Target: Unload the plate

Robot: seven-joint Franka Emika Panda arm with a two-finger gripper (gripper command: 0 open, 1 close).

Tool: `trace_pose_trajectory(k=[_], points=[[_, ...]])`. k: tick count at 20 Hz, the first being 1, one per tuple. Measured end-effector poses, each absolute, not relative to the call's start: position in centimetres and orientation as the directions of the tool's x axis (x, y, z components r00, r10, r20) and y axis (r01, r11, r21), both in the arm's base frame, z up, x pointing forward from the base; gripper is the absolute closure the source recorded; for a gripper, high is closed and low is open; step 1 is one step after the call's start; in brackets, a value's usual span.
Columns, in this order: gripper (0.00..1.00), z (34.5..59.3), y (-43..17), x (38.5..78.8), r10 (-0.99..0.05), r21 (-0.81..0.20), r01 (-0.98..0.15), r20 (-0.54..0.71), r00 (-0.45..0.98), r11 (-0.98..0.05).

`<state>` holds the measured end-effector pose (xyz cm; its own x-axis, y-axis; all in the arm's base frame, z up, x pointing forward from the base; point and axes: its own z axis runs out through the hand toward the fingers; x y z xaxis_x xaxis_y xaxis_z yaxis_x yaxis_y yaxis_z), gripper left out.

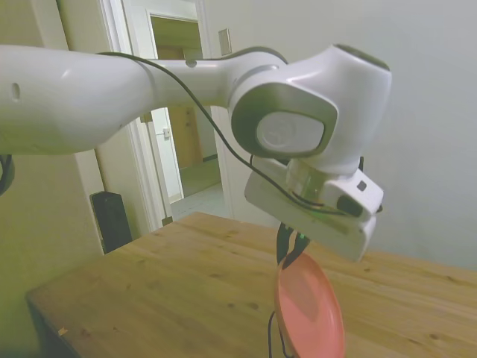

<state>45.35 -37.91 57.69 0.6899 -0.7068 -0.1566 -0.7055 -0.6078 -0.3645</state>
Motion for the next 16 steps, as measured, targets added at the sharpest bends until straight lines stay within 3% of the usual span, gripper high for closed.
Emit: trace_pose_trajectory(k=[5, 8, 11, 16], points=[[1.00, 63.9, -35.8, 49.0, -0.835, -0.340, -0.789, -0.020, 0.549, -0.511], [1.00, 64.3, -32.8, 53.7, -0.889, -0.321, -0.833, 0.074, 0.452, -0.450], [1.00, 61.2, -29.4, 59.4, -0.921, -0.303, -0.870, 0.165, 0.354, -0.389], [1.00, 51.9, -24.6, 65.3, -0.924, -0.217, -0.931, 0.313, 0.218, -0.293]])
